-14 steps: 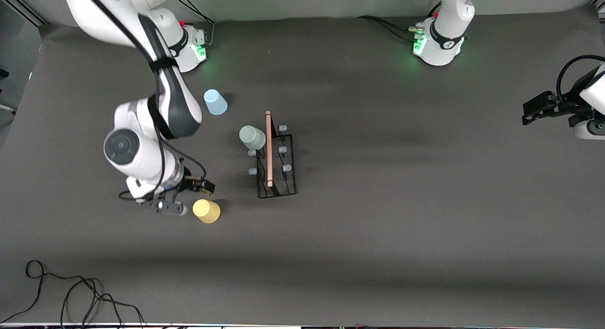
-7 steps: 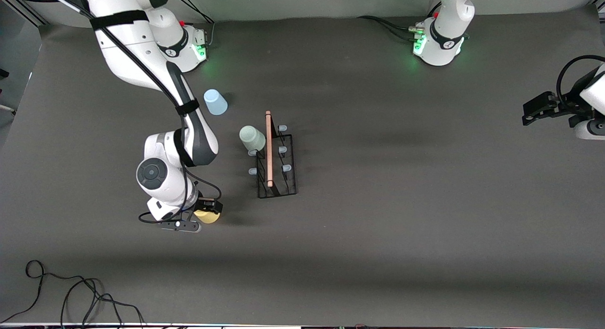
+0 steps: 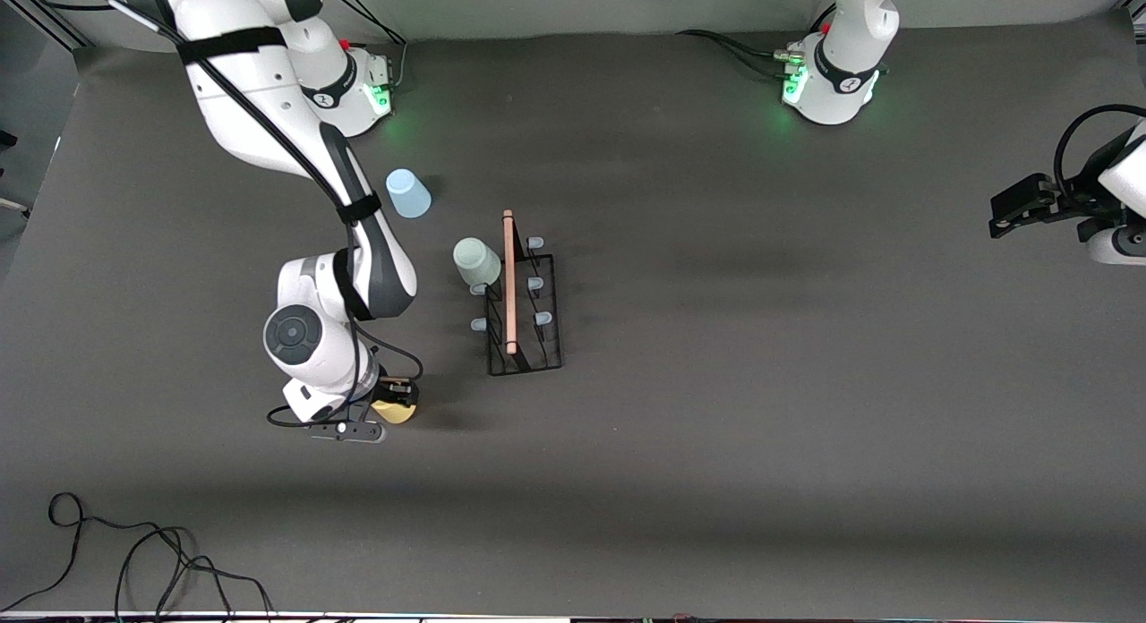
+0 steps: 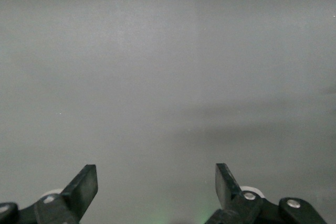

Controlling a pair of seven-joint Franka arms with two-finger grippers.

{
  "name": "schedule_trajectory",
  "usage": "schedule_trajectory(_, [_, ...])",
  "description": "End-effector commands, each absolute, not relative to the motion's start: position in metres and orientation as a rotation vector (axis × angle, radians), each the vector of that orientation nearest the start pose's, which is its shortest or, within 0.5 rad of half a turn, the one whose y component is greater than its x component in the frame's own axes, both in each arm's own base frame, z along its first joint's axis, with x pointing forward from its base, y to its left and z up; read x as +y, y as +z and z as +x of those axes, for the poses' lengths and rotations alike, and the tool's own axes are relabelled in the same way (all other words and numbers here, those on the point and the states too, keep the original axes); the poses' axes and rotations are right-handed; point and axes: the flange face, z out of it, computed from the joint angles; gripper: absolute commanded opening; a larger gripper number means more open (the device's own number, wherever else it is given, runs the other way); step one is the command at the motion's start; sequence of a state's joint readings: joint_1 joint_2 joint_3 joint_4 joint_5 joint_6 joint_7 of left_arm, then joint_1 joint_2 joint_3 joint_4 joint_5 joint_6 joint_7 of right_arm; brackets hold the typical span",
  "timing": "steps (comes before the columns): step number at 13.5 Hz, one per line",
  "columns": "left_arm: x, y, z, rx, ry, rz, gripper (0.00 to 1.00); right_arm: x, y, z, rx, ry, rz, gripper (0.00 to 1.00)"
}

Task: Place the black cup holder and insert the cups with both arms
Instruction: 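Grasp the yellow cup with the right gripper, then slide the yellow cup onto a rack peg beside the green cup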

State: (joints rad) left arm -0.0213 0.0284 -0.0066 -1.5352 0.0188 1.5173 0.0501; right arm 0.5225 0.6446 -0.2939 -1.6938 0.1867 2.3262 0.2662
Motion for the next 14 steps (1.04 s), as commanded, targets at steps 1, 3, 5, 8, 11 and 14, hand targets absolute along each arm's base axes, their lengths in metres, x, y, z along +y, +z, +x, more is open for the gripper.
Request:
schedule_trajectory(1, [-0.015,0.625,0.554,0.108,0.050,-3.107,1.00,0.175,0.308,0.646,0.173,0.022,-3.108,0.00])
schedule_trajectory(3, [-0.017,0.626,0.554,0.113,0.048,-3.107,1.00,0.181,0.347,0.634,0.198,0.068,-3.083,0.00])
schedule_trajectory(5, [-0.017,0.626,0.554,0.113,0.043,-3.107,1.00,0.210,0.380,0.618,0.311,0.083,-3.049,0.00])
schedule_trajectory(8, [-0.018,0.627,0.554,0.115,0.041,-3.107,1.00,0.279,0.394,0.589,0.472,0.099,-2.992,0.00])
schedule_trajectory(11, [-0.018,0.626,0.554,0.116,0.043,-3.107,1.00,0.316,0.378,0.576,0.530,0.057,-2.981,0.00])
schedule_trajectory(14, [-0.018,0.627,0.554,0.116,0.041,-3.107,1.00,0.332,0.353,0.569,0.534,0.048,-2.994,0.00])
